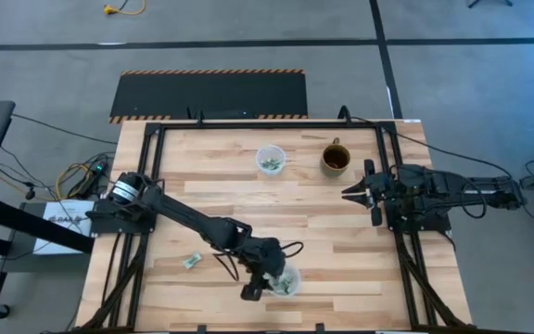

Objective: Pick and place Stevia / Truvia into bins
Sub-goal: Put the stevia packet into the bottom transparent container

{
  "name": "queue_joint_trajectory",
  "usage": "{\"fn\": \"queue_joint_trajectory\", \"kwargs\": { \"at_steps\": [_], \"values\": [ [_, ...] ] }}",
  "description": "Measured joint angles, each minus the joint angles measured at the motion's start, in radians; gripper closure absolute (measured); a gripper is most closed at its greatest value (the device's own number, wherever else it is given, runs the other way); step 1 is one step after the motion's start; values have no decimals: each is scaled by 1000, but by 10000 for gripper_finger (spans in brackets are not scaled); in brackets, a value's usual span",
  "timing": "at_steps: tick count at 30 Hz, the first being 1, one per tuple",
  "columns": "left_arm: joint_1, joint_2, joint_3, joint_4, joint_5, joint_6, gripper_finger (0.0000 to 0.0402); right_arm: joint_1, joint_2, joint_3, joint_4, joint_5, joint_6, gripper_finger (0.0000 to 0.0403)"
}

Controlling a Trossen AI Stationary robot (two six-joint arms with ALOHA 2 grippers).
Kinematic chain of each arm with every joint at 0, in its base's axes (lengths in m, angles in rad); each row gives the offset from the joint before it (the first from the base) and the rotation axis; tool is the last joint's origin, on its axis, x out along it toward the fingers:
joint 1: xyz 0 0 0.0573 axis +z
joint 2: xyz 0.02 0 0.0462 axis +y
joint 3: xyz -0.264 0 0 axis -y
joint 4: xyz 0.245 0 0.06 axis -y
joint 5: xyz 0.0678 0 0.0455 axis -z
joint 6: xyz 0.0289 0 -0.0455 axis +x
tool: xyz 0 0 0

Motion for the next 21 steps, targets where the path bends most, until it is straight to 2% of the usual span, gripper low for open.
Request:
{"fn": "queue_joint_trajectory", "kwargs": {
  "at_steps": [3,6,11,15,18,21],
  "values": [
    [0,-28,0,-128,47,-105,235,0,0,0,0,0,0,344],
    [-10,-57,0,-292,17,-193,237,0,0,0,0,0,0,344],
    [-44,-104,0,-594,-172,-315,245,0,0,0,0,0,0,344],
    [-94,-130,0,-798,-330,-471,246,0,0,0,0,0,0,344],
    [-142,-147,0,-879,-429,-586,245,0,0,0,0,0,0,344],
    [-194,-164,0,-886,-495,-672,244,0,0,0,0,0,0,344]
  ]
}}
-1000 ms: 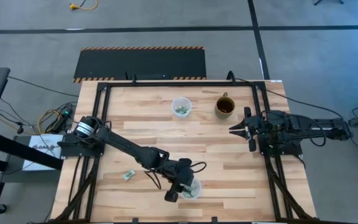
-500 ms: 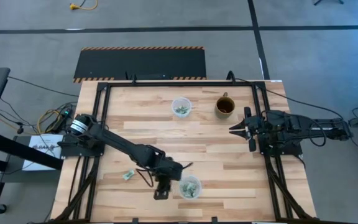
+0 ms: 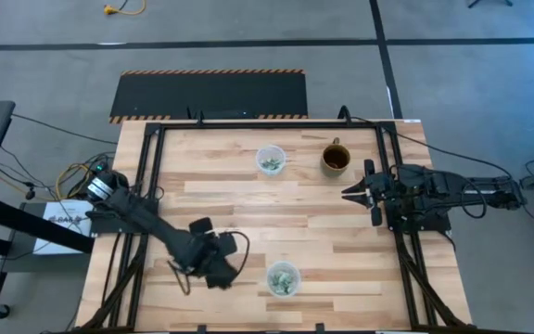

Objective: Pick and place Stevia / Truvia into bins
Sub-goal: Put the stevia packet into the bottom transparent container

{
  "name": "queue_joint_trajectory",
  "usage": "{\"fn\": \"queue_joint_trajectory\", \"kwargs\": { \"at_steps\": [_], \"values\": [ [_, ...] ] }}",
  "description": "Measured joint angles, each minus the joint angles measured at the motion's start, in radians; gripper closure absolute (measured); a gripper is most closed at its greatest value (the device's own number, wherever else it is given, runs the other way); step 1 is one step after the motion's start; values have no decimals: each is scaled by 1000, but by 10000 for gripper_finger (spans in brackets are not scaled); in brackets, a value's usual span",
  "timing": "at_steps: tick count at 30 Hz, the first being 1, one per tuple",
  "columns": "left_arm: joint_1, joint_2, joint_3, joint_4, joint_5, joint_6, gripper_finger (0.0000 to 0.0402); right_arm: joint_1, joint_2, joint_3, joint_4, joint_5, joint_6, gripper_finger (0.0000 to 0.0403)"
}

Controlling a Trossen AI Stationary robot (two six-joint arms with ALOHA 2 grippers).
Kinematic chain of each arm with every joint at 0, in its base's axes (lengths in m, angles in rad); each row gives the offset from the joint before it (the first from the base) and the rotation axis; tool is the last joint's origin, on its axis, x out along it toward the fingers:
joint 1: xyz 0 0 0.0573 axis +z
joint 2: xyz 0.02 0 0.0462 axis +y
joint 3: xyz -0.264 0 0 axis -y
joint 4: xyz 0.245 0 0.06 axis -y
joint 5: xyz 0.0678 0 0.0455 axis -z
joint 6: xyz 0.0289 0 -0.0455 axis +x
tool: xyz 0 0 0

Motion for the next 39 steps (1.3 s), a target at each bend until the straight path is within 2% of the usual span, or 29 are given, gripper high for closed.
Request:
{"fn": "queue_joint_trajectory", "kwargs": {
  "at_steps": [3,9,14,18,23,29,33,36,39],
  "values": [
    [-42,-18,0,-21,-31,-101,243,0,0,0,0,0,0,344],
    [-90,-27,0,-190,-62,-310,243,0,0,0,0,0,0,344],
    [-108,-27,0,-196,-27,-362,247,0,0,0,0,0,0,344],
    [-109,-40,-33,-187,5,-382,264,0,0,0,0,0,0,344],
    [-115,-141,-234,-36,65,-452,298,0,0,0,0,0,0,344],
    [-117,-318,-465,330,58,-450,328,0,0,0,0,0,0,344],
    [-117,-359,-581,378,67,-494,329,0,0,0,0,0,0,344],
    [-111,-359,-661,396,154,-561,319,0,0,0,0,0,0,344],
    [-95,-359,-716,498,238,-575,299,0,0,0,0,0,0,344]
  ]
}}
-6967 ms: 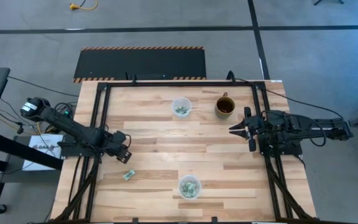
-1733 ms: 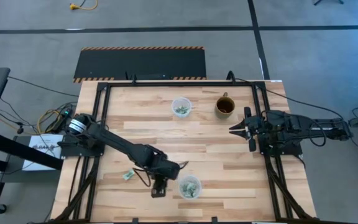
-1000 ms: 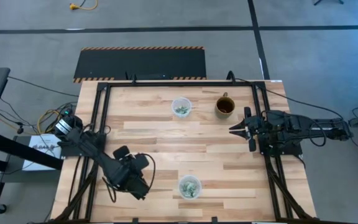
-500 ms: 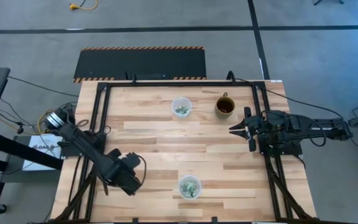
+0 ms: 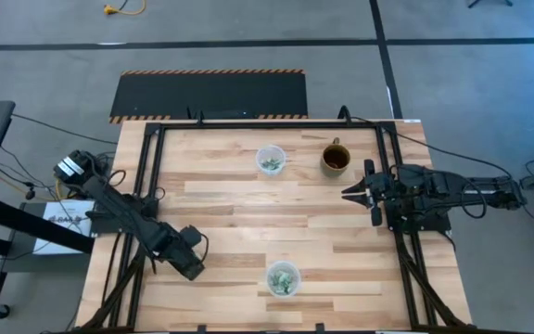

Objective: Pick and place Stevia / Truvia into bins
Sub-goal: Put the stevia packet into the bottom transparent container

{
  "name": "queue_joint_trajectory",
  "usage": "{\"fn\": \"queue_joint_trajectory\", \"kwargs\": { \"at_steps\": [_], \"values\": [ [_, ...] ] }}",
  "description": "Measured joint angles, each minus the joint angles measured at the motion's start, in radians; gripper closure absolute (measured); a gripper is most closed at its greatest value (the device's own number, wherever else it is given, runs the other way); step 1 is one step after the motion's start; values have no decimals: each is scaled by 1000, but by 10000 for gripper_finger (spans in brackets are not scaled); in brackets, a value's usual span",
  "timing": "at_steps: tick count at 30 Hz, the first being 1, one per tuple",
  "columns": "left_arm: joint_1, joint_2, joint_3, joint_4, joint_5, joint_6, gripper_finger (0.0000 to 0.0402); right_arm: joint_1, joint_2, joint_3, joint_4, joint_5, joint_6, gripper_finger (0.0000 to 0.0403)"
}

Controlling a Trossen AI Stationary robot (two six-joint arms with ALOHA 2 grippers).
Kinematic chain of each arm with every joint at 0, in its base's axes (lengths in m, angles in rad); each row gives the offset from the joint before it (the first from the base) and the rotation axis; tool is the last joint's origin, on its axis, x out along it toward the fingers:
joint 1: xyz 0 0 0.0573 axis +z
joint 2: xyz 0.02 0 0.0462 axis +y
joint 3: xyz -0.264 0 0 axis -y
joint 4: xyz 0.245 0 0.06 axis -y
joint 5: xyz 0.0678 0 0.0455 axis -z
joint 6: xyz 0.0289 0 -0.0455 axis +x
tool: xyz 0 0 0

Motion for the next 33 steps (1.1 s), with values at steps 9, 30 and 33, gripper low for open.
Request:
{"fn": "queue_joint_trajectory", "kwargs": {
  "at_steps": [9,30,33],
  "values": [
    [53,1,-17,123,28,96,219,0,0,0,0,0,0,344],
    [64,53,-17,91,26,131,166,0,0,0,-8,0,0,344],
    [58,64,-17,68,32,143,166,0,0,0,-16,0,0,344]
  ]
}}
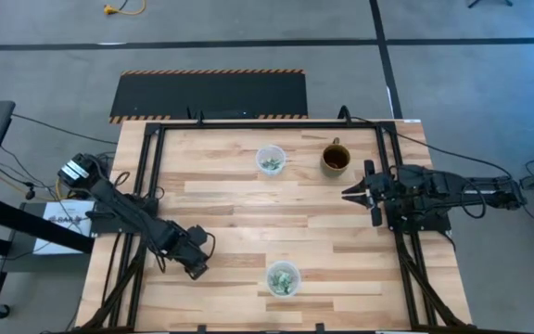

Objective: Pick and place Stevia / Truvia into bins
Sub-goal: Put the stevia packet into the bottom transparent container

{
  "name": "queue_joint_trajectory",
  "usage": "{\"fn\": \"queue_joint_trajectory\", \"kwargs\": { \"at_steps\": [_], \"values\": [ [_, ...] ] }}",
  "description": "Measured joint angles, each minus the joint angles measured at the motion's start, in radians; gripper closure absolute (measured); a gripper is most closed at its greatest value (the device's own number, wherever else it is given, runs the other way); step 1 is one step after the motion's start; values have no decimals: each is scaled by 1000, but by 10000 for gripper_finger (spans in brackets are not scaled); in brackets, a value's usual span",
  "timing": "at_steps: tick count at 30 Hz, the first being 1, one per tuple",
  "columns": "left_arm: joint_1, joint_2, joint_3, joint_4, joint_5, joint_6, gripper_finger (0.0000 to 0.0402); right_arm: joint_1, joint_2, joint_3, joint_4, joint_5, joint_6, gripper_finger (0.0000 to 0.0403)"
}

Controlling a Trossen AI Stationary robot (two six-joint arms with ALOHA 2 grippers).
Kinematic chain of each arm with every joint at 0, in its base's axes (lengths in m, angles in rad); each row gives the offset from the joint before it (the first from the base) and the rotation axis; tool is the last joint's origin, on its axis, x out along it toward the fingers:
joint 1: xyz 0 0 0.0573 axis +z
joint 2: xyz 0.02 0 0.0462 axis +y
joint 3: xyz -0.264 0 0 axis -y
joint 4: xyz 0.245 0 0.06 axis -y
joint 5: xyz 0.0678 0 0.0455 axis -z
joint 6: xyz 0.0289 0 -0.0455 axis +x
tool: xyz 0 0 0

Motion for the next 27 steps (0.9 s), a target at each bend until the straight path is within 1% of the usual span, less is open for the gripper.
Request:
{"fn": "queue_joint_trajectory", "kwargs": {
  "at_steps": [9,12,14,17,27],
  "values": [
    [-6,122,18,-26,71,15,166,0,0,0,-14,0,0,344],
    [1,129,29,-39,73,44,168,0,0,0,-14,0,0,344],
    [1,131,45,-54,57,77,177,0,0,0,-17,0,0,344],
    [0,128,70,-63,33,140,206,0,0,0,-19,0,0,344],
    [-1,129,80,-61,-23,279,342,0,0,0,-30,0,0,344]
  ]
}}
